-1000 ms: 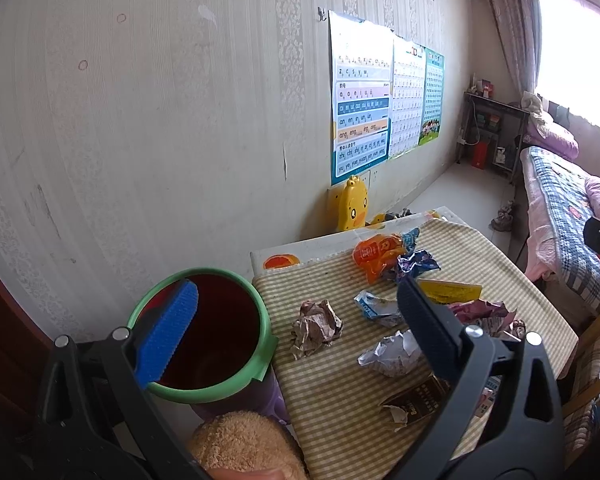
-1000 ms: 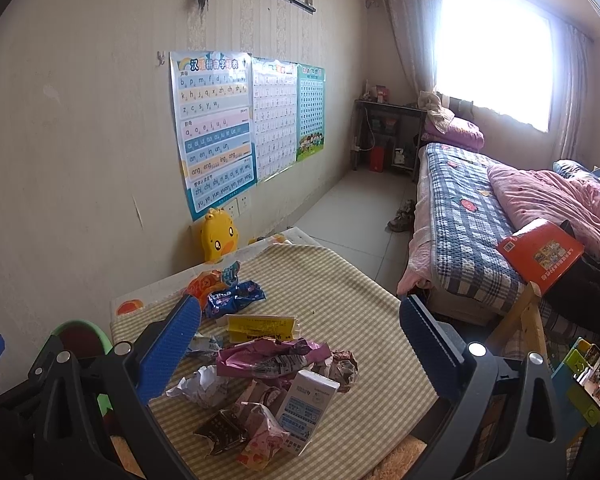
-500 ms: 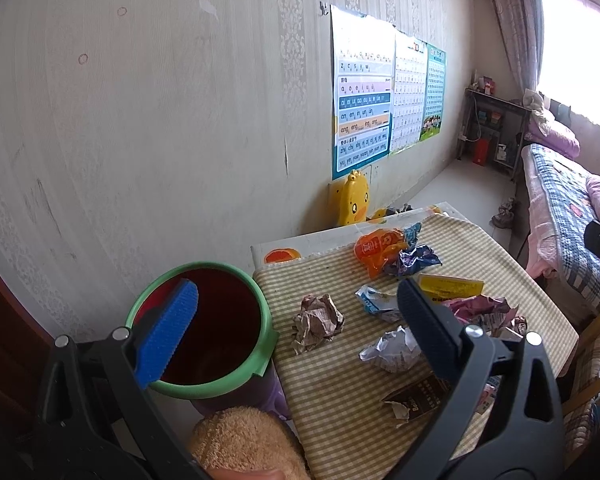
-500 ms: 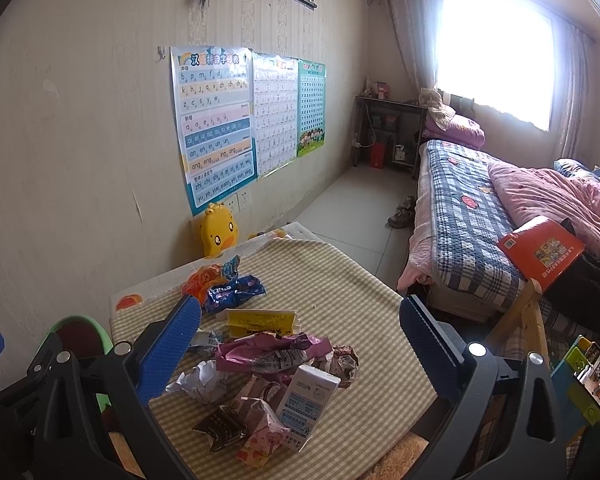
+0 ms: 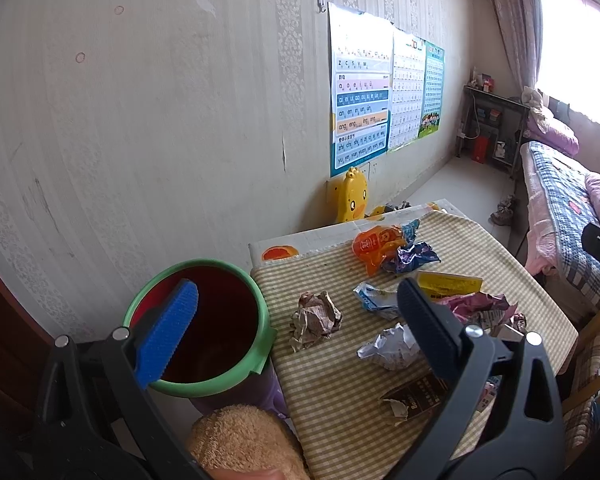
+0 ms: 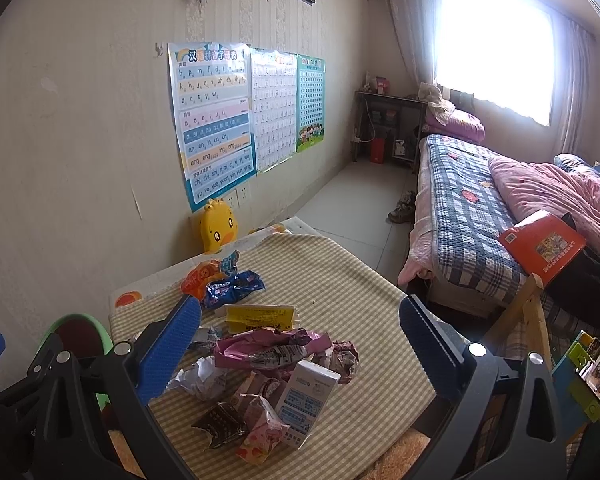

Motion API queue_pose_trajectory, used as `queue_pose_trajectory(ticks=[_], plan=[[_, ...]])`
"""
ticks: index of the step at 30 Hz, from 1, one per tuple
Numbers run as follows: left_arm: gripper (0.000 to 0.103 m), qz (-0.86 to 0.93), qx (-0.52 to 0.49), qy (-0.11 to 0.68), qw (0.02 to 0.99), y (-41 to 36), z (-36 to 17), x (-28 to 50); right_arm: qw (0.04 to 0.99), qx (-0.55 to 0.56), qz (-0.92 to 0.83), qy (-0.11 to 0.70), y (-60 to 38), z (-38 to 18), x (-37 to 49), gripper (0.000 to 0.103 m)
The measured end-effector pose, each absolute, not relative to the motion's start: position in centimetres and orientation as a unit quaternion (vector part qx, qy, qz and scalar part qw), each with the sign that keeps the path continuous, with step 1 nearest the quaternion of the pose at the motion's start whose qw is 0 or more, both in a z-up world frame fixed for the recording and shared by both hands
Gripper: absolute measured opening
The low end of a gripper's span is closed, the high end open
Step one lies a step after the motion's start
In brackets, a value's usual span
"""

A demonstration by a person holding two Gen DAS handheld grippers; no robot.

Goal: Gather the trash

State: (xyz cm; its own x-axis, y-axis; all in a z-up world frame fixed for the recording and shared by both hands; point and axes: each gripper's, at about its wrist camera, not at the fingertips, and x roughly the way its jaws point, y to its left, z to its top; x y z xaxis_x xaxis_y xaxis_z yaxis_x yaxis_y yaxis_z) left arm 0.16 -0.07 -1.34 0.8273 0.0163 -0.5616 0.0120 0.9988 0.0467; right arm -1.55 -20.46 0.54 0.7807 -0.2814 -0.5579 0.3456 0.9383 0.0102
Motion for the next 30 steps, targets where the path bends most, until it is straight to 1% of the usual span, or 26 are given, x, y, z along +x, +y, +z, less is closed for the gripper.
queue_pose_trajectory(ticks=[10, 14, 18, 22, 26, 30], plan=[[0.098, 0.0, 0.004, 0.288, 0.958, 0.5, -1.5, 0.3, 0.94, 0.054, -0.166, 0.291, -20.4, 0.2, -1.4, 0.095], [0.098, -0.008, 0.022, 0.294, 0.955, 0.1, -2.5, 0.8, 0.938, 0.048, -0.176, 0.294, -21.1, -0.2, -1.2, 0.095], [0.098, -0.057, 0.068, 0.349, 0.933, -1.8, -5.9, 1.7, 0.933, 0.056, -0.182, 0.306, -22.8, -1.4, -1.3, 0.095], [0.098, -0.115, 0.093, 0.393, 0.908, -4.1, -9.6, 1.8, 0.922, 0.07, -0.181, 0.337, -24.7, -3.5, -1.4, 0.095], [0.098, -0.18, 0.15, 0.418, 0.878, -6.8, -13.5, 1.8, 0.911, 0.096, -0.162, 0.367, -26.4, -5.9, -1.9, 0.095], [0.096, -0.228, 0.184, 0.422, 0.858, -8.8, -15.5, 1.5, 0.894, 0.133, -0.142, 0.404, -27.8, -8.5, -2.4, 0.095]])
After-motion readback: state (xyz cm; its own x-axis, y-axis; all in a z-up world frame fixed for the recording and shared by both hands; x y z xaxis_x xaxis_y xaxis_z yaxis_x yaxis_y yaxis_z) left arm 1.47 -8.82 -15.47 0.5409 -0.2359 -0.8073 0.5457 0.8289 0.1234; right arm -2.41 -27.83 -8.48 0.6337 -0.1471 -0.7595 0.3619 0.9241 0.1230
